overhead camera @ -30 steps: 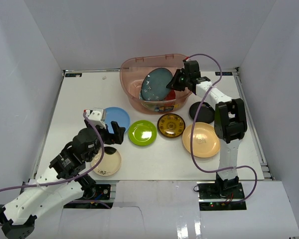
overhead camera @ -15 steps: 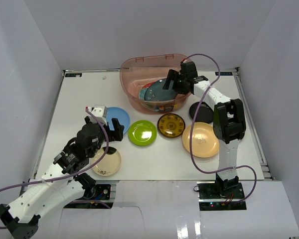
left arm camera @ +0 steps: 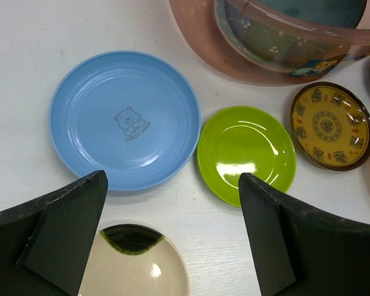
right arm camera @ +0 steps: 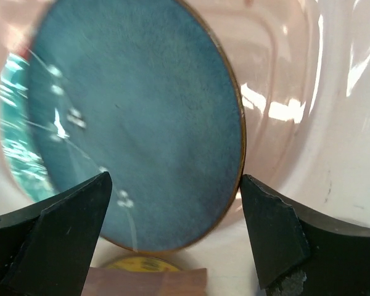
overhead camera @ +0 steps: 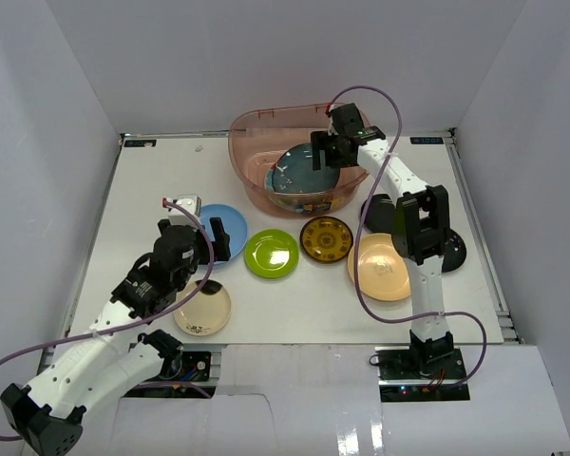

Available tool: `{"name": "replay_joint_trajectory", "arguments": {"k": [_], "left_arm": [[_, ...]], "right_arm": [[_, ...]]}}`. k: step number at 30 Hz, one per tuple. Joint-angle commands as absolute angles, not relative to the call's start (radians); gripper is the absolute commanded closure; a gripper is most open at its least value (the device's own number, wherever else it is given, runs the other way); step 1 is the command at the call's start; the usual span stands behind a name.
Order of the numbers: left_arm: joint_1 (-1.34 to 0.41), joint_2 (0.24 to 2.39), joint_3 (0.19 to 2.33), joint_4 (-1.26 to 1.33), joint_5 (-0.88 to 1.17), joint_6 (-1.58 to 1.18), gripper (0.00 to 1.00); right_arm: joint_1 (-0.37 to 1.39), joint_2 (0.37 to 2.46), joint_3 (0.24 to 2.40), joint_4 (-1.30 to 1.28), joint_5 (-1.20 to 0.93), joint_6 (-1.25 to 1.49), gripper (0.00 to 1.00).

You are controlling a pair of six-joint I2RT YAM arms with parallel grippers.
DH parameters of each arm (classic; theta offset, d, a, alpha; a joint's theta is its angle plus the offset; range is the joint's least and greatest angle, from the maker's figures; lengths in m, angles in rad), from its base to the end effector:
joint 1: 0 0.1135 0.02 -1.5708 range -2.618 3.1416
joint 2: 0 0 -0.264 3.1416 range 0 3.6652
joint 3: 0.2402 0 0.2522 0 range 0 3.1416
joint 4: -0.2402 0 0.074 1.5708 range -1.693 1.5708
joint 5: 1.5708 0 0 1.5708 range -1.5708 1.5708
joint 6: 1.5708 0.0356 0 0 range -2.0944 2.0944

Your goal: Place the plates into the plastic bin on the countertop

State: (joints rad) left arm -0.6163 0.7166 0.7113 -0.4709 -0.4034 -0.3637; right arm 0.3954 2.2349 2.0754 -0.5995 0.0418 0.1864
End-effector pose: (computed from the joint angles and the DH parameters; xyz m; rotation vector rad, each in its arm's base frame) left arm 0.1395 -0.0817 0.2967 0.0047 2.0124 -0.2124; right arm 0.4745 0.1964 0.2663 -0.2233 2.3309 0.2417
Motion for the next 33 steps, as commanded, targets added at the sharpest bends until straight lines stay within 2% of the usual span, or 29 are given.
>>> {"name": "replay_joint_trajectory", "arguments": {"k": [1, 12, 16, 18, 19, 20, 21, 22, 23, 24, 25, 27, 29, 33], "left_arm": [[-0.607, 0.721, 0.716, -0.480, -0.437, -0.382, 0.02], [-0.604, 0.755, 0.735, -0.480, -0.454, -0.443, 0.02], [-0.592, 0.828, 0.765, -0.472, -0.414, -0.509, 0.06], [-0.583, 0.862, 0.758, -0.453, -0.410, -0.577, 0.12], [-0.581, 0.871, 0.746, -0.446, -0.408, -0.601, 0.17], [-0.578, 0.882, 0.738, -0.445, -0.431, -0.629, 0.21], [-0.574, 0.894, 0.733, -0.455, -0.452, -0.693, 0.24], [-0.569, 0.896, 0.724, -0.463, -0.472, -0.728, 0.26], [-0.540, 0.896, 0.710, -0.472, -0.486, -0.761, 0.26], [-0.520, 0.893, 0.704, -0.485, -0.495, -0.805, 0.25], [-0.476, 0.890, 0.698, -0.492, -0.497, -0.821, 0.21], [-0.431, 0.887, 0.690, -0.500, -0.500, -0.851, 0.13], [-0.359, 0.899, 0.667, -0.462, -0.457, -0.850, 0.06], [-0.209, 0.962, 0.650, -0.422, -0.381, -0.847, 0.02]], "right_arm": [[0.405, 2.237, 2.088, -0.652, 0.009, 0.112, 0.10], [0.408, 2.189, 2.111, -0.582, -0.118, 0.117, 0.09], [0.417, 2.019, 2.053, -0.503, -0.150, 0.161, 0.00], [0.428, 1.828, 1.886, -0.419, -0.147, 0.189, 0.07], [0.442, 1.754, 1.794, -0.370, -0.138, 0.231, 0.23], [0.449, 1.591, 1.579, -0.265, -0.112, 0.253, 0.33], [0.457, 1.504, 1.462, -0.211, -0.100, 0.276, 0.43], [0.472, 1.427, 1.350, -0.165, -0.092, 0.296, 0.63], [0.479, 1.282, 1.247, -0.120, -0.078, 0.325, 0.69], [0.485, 1.214, 1.066, -0.115, -0.069, 0.334, 0.71], [0.495, 1.098, 0.986, -0.118, -0.055, 0.347, 0.72], [0.503, 0.999, 0.796, -0.152, -0.032, 0.367, 0.68], [0.514, 0.901, 0.698, -0.231, -0.023, 0.385, 0.40], [0.554, 0.807, 0.634, -0.342, -0.006, 0.403, 0.23]]}}
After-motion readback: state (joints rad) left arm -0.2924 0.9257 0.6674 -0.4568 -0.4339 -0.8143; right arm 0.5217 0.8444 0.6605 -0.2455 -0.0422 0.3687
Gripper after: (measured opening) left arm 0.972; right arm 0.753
